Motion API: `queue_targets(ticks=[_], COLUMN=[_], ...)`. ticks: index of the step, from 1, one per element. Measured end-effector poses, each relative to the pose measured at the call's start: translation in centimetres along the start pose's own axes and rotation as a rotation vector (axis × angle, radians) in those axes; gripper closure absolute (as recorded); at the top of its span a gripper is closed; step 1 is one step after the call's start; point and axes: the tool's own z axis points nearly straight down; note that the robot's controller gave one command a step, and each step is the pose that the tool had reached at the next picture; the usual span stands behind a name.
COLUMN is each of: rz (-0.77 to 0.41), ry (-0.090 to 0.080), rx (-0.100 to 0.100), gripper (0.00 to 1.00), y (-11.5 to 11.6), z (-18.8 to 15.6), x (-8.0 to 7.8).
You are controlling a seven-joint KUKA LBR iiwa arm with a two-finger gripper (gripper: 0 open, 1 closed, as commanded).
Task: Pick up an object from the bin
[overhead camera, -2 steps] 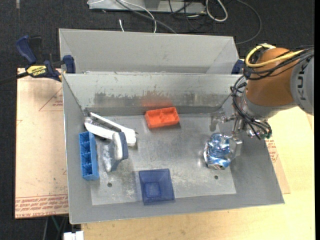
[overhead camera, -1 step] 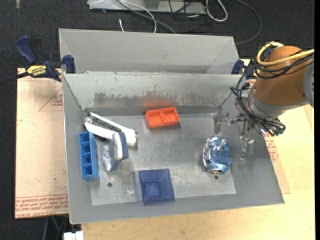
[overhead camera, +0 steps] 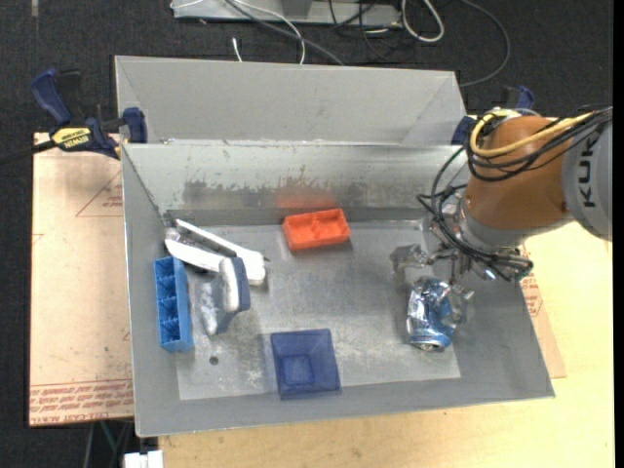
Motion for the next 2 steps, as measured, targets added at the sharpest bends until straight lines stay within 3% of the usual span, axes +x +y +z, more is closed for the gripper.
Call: queue_targets(ticks=[1,2], rz=[-0.260,-0.274], ry=[-0.010,-0.005], rx=[0.010,0.002], gripper=[0.00,1.00], y=[-0.9,0.0], z=[2.8,2.8], x=[-0.5,-2.0])
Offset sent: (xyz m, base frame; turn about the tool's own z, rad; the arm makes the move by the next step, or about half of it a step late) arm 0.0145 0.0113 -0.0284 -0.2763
